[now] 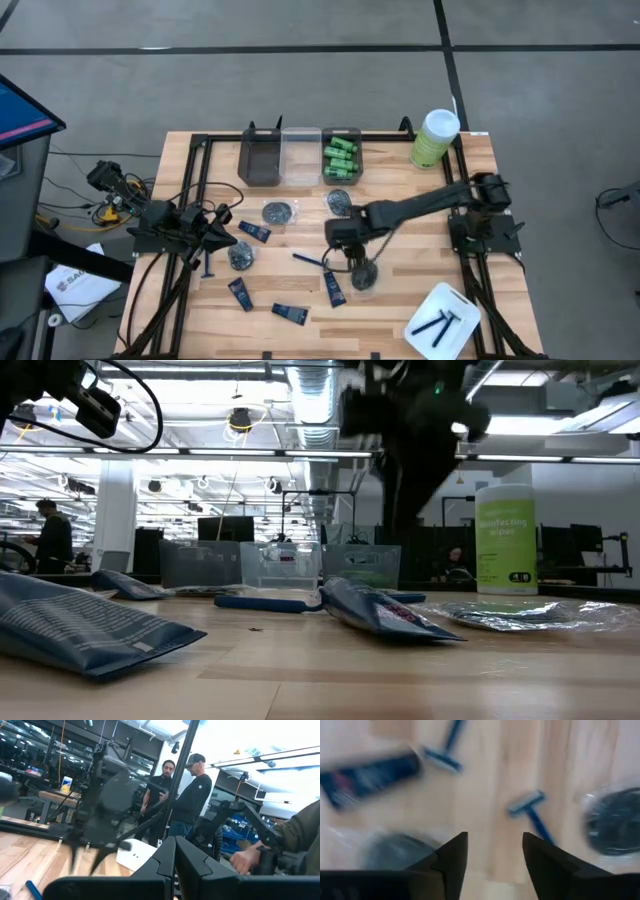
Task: Pick & Place Travel size toiletries
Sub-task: Put the blue razor into the white bin
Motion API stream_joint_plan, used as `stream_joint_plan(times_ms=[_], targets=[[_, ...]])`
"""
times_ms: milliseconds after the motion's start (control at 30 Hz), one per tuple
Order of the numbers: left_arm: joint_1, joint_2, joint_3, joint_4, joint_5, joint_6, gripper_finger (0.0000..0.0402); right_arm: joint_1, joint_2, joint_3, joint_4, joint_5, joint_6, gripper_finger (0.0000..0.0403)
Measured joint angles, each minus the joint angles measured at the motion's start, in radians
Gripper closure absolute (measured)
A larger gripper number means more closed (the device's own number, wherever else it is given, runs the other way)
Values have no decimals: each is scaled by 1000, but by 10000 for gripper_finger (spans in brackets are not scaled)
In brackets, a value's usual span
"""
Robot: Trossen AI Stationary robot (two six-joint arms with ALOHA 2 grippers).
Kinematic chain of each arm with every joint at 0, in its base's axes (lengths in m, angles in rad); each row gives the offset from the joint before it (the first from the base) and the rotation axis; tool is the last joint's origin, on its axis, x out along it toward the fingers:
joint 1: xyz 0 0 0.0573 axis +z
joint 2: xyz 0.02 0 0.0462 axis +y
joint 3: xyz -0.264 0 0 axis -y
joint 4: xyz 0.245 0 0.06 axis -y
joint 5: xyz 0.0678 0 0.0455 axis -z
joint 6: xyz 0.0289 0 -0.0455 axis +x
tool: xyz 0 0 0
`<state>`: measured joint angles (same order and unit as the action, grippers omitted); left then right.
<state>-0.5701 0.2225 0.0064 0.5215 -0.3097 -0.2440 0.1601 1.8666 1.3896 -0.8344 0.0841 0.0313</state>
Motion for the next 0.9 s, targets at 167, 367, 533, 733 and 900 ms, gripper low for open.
stream_joint_plan(times_ms=[167,367,533,733,900], targets=[[0,7,0,4,3,0,399,-66,102,67,-69,8,-220,190],[0,7,0,3,4,0,399,-117,183,87,-80,2,-337,190],[0,9,0,3,6,0,399,-152,232,87,-94,-5,-371,205],[0,11,0,4,7,0,399,-168,244,88,-95,-23,-373,272],[0,11,0,4,8,0,399,-165,242,86,-80,-27,-369,375]])
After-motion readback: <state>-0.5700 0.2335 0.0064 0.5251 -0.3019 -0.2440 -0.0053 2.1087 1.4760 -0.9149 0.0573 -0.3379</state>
